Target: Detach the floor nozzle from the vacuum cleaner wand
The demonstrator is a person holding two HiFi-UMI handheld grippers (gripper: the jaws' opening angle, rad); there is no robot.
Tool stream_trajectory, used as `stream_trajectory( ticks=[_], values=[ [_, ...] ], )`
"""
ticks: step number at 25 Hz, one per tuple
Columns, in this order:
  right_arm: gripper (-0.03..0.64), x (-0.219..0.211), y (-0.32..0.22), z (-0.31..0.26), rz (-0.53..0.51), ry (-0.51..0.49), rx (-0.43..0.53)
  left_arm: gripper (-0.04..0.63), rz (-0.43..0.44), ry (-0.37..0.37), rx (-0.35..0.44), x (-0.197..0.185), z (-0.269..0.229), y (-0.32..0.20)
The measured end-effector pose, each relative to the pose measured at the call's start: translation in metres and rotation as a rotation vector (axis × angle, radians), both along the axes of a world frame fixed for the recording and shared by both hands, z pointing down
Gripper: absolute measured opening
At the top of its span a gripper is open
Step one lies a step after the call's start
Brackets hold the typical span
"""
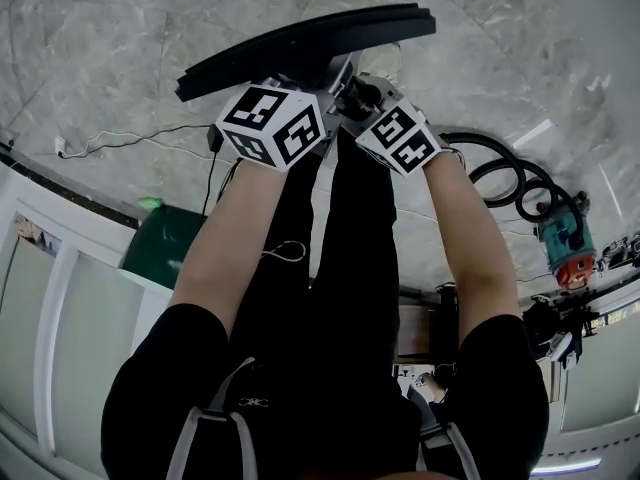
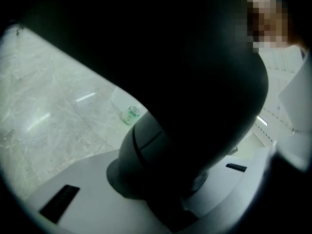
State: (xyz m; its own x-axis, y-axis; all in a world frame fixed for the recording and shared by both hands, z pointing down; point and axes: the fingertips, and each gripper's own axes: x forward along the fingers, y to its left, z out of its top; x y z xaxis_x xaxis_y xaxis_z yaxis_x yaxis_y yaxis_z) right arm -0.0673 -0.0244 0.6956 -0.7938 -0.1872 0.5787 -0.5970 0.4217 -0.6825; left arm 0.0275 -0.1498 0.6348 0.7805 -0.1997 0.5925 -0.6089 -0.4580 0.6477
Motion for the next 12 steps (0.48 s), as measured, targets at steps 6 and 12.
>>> stream_trajectory(
  ticks=[6, 12],
  values=[
    [0.191, -0.006, -0.017, 0.002, 0.011, 0.027, 0.019, 0.087, 0.010, 0.014, 0.002, 0.009, -0.009, -0.006],
    [0.097, -0.008, -0.014, 0.000, -0.068, 0.005, 0.028, 0.087, 0.042, 0.051, -0.018, 0.010, -0.010, -0.007]
  ],
)
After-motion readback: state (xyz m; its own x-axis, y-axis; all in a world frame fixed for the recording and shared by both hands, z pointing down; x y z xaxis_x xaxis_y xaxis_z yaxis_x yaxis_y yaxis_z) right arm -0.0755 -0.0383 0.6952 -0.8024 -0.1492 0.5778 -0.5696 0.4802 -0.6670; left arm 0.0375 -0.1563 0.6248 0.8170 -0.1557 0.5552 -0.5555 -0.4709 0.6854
